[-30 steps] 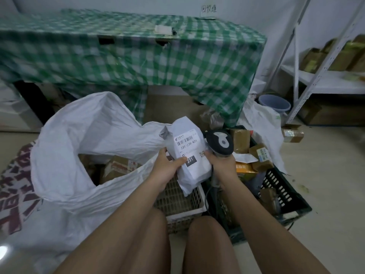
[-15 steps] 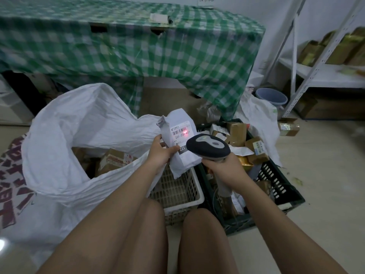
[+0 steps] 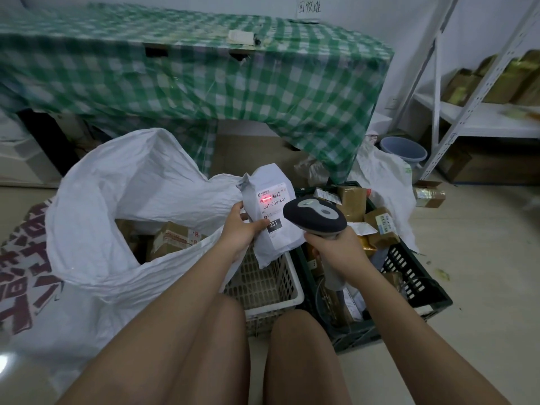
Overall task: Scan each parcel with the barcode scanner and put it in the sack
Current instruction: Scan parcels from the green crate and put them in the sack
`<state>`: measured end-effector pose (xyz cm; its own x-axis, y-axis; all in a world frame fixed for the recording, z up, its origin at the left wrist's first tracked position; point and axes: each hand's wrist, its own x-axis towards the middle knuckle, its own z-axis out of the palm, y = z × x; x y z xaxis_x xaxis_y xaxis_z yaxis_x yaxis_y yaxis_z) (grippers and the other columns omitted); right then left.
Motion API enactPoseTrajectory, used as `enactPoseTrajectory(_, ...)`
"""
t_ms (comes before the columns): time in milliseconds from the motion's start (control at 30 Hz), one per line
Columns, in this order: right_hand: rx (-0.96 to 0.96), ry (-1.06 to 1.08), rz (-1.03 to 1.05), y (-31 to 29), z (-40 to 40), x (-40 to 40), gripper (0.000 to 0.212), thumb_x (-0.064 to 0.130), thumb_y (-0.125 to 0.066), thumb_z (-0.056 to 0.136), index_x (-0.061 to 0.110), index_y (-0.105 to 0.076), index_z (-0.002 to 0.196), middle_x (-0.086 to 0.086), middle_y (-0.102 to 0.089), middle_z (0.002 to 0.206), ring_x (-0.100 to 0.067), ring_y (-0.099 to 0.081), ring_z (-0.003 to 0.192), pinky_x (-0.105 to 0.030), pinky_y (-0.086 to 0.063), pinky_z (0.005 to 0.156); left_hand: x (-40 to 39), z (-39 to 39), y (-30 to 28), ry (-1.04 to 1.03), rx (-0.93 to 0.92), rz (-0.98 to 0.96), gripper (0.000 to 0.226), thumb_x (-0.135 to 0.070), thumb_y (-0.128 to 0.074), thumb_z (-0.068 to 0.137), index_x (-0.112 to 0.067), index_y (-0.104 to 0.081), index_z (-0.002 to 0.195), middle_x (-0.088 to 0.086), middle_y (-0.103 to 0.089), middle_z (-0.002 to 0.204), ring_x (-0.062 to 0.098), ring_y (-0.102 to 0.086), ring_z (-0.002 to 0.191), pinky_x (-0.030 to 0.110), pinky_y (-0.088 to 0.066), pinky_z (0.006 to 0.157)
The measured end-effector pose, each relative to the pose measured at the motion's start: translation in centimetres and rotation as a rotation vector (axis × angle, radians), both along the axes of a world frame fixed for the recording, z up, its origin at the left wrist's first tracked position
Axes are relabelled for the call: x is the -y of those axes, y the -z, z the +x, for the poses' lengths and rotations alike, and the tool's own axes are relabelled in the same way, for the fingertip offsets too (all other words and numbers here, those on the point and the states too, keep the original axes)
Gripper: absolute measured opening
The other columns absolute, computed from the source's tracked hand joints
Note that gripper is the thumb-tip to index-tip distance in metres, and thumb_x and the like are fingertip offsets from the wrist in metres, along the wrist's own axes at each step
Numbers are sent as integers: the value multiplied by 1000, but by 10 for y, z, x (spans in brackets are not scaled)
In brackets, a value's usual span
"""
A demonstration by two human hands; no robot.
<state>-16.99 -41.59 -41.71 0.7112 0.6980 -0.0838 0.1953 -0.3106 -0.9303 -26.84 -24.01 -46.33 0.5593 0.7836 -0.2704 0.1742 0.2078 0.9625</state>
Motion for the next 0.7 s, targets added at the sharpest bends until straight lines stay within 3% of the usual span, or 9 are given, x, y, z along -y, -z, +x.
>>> enactPoseTrajectory(100, -33, 17, 36, -3, -4, -7, 10, 14, -72, 82, 16, -62, 83, -10, -66, 73, -19, -61, 67, -38, -54, 69, -4, -11, -5, -28, -2, 20, 73, -14, -78, 79, -20, -38, 139, 5, -54, 132, 26, -57, 113, 47, -54, 92)
enactPoseTrajectory(267, -90, 66, 127, -7, -15, -30, 19, 11, -74, 82, 18, -63, 97, 0, -67, 78, -15, -61, 69, -33, -52, 68, -32, -42, -23, -164, 13, 152, 70, -15, -76, 81, -20, -38, 139, -1, -54, 127, 16, -54, 105, 39, -52, 93)
enactPoseTrajectory(367, -119, 81, 125, -4, -19, -53, 21, 12, -73, 82, 10, -63, 100, -8, -65, 76, -22, -60, 71, -36, -50, 68, -66, -67, -35, -280, -2, 262, 69, -14, -74, 83, -21, -37, 141, -1, -51, 134, 19, -53, 115, 38, -49, 96)
enactPoseTrajectory(433, -123, 84, 114, -1, -21, -68, 28, 15, -74, 81, 10, -63, 106, -8, -66, 86, -23, -61, 79, -34, -49, 71, -90, -85, -42, -332, -79, 436, 71, -15, -72, 84, -22, -35, 143, 1, -48, 141, 22, -49, 125, 42, -45, 103)
enactPoseTrajectory(500, -139, 82, 109, 4, -24, -81, 31, 16, -75, 81, 12, -62, 109, -6, -67, 91, -24, -63, 83, -33, -49, 72, -113, -103, -41, -317, -254, 673, 73, -18, -71, 84, -21, -34, 146, 4, -47, 143, 27, -45, 128, 46, -42, 105)
enactPoseTrajectory(567, -138, 74, 76, 8, -26, -91, 35, 19, -76, 79, 7, -63, 110, -9, -68, 92, -27, -63, 85, -35, -51, 73, -127, -119, -33, -166, -660, 826, 77, -26, -65, 88, -18, -22, 151, 15, -41, 144, 37, -42, 128, 50, -40, 102)
enactPoseTrajectory(633, -156, 57, 52, 13, -26, -95, 43, 20, -77, 78, 2, -64, 114, -14, -68, 95, -29, -63, 87, -37, -51, 75, -129, -125, -21, 14, -1035, 751, 84, -33, -59, 92, -15, -4, 153, 20, -27, 149, 42, -32, 133, 51, -34, 105)
enactPoseTrajectory(700, -176, 71, 40, 16, -22, -92, 38, 18, -76, 79, 3, -64, 112, -13, -68, 92, -27, -63, 83, -34, -50, 71, -124, -118, -13, 69, -1084, 701, 83, -29, -56, 94, -12, 0, 153, 21, -18, 153, 41, -24, 138, 50, -30, 110)
